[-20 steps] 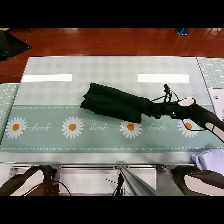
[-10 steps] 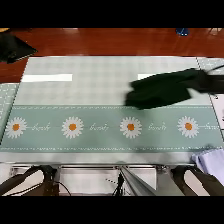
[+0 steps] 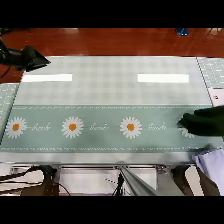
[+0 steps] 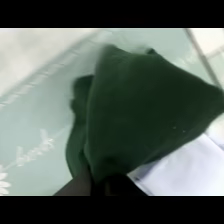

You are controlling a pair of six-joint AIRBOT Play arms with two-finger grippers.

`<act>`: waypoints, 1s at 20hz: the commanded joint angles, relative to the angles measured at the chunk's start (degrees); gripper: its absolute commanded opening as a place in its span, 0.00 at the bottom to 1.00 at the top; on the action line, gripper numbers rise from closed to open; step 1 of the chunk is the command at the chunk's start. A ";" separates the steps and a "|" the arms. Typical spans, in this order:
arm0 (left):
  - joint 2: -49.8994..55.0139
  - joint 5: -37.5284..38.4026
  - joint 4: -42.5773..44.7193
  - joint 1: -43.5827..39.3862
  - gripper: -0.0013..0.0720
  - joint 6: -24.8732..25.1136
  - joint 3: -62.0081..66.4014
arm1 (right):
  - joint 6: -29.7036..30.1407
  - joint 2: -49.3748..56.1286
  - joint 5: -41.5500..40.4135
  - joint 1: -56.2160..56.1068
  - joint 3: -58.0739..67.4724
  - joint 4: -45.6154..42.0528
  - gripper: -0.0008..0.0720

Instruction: Fold the shirts.

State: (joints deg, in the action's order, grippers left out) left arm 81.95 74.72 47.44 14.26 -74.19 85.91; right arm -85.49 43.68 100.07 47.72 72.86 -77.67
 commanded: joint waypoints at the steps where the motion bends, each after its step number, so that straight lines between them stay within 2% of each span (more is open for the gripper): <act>1: 4.22 -3.82 0.00 0.09 0.45 0.02 -0.02 | -2.58 -0.50 6.25 3.28 0.50 -15.02 0.06; 5: 8.70 -11.15 0.11 0.81 0.45 0.02 0.04 | -3.72 -2.29 6.34 3.30 0.46 -29.05 0.06; 9: 13.64 -17.66 0.13 3.72 0.45 0.00 0.15 | -0.92 -2.60 6.36 3.30 -0.90 -34.71 0.06; 14: 15.78 -23.41 0.13 10.08 0.45 0.02 0.17 | 0.31 -8.22 6.32 11.19 -14.88 -37.75 0.06; 16: 15.69 -23.89 0.15 12.63 0.45 0.09 0.33 | 0.46 -11.54 4.28 16.15 -20.61 -43.63 0.06; 20: 15.50 -23.50 0.15 16.31 0.45 0.13 0.35 | 2.36 -12.79 0.44 22.27 -24.63 -48.13 0.06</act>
State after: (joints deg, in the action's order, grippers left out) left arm 97.38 52.10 47.55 27.90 -74.17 86.19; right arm -84.62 32.32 103.15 65.82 51.88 -120.79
